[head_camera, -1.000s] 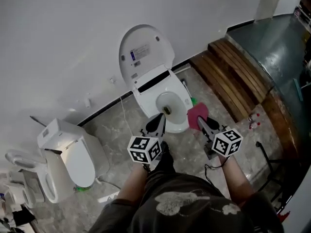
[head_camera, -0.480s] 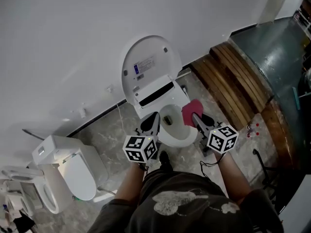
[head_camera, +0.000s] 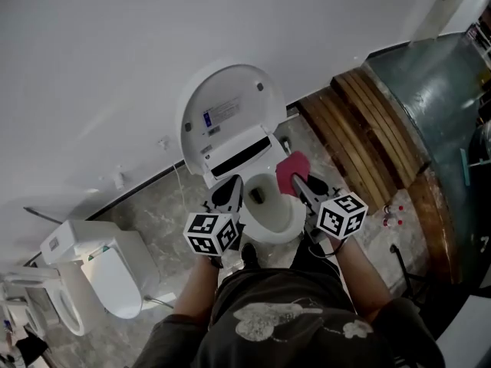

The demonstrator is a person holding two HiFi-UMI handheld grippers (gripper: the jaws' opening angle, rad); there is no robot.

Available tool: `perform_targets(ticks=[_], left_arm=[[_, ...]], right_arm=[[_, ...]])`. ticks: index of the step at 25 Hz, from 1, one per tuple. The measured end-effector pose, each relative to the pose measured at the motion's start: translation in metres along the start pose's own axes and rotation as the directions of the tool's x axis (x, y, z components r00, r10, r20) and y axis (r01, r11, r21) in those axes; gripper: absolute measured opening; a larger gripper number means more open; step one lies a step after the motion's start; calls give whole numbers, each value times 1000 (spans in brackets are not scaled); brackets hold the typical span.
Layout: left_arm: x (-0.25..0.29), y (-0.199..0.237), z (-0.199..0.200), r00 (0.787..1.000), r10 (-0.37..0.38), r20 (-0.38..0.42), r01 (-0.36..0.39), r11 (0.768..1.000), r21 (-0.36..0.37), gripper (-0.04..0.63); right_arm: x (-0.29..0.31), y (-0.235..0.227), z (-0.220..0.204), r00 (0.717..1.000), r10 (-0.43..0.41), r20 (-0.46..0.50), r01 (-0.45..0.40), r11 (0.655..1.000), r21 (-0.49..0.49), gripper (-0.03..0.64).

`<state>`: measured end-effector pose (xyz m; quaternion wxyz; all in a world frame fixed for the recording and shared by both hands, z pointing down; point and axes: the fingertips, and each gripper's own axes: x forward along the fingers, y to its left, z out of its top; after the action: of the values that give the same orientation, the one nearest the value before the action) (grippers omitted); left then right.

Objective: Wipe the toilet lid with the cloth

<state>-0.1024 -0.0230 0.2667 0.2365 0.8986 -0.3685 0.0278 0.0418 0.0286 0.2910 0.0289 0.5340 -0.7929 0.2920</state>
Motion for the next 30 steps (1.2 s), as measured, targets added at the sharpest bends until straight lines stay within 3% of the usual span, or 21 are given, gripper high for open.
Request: perform_targets(ticks=[4,7,15,21,24,27,30], left_arm=[[19,1,4,995,93,30,-94,996,4,8],[31,9,8,980,193,44,-193,981,-7,8],[62,32,26,906,415,79,-413,910,-45,8],[62,66,50,844,515,150,-511,857,-71,8],[54,83,57,818,547,177,-549,835,-39,6],[46,103,58,798,570,195,-578,816,-20,8],[33,124,58,786,584,204,-586,809,-58,8]], right_arm=[[19,-25,6,995,88,-52,-89,996,-12,49],[41,-38,20,979,179,-98,-185,981,-51,49],[110,-57,66,914,363,-182,-392,906,-162,49],[159,-4,85,823,528,-210,-565,799,-205,49],[179,35,88,771,607,-193,-637,742,-208,49],[201,67,87,743,644,-181,-669,709,-224,49],[222,98,89,728,669,-151,-683,688,-246,49]])
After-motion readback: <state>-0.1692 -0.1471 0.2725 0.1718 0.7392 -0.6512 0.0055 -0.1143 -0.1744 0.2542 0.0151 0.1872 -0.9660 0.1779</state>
